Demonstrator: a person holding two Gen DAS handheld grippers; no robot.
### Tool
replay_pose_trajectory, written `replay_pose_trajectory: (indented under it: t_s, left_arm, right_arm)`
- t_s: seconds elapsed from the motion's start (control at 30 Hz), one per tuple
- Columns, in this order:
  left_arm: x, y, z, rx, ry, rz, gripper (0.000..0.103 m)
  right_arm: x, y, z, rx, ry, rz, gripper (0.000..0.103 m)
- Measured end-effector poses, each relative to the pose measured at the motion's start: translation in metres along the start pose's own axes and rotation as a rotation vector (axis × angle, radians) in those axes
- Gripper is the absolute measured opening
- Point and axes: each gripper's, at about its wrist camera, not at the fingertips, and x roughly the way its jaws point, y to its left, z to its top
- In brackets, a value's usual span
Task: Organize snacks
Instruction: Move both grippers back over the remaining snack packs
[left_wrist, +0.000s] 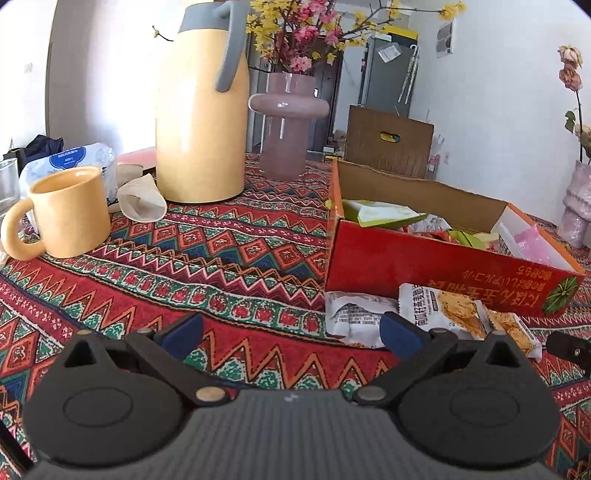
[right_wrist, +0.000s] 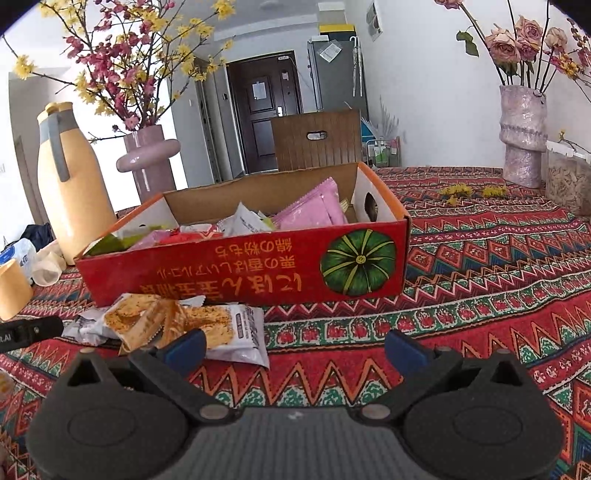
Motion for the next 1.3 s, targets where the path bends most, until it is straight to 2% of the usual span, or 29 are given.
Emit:
replay_pose_trajectory:
  t_s: [0.6, 0.97, 1.07, 1.3]
  left_arm:
    - [-0.002, 0.008, -0.001, -0.060, 0.008, -0.025, 0.103]
    - [-0.002, 0.009, -0.001, -0.069, 0.005, -0.024, 0.103]
    - [-0.002, 0.009, -0.001, -0.070, 0.005, -0.024, 0.103]
    - [-0.001, 0.010, -0.001, -0.075, 0.011, -0.025, 0.103]
  right_arm:
    - [-0.002, 0.002, -0.001, -0.018, -0.012, 0.002, 0.103]
    - [0.001, 0.005, -0.001, -0.033, 0.011, -0.001, 0.103]
    - [0.005, 0.009, 0.001, -0.056, 0.041, -0.004, 0.103]
    - [0.016, 0.025, 0.015, -0.065, 0.075, 0.051, 0.102]
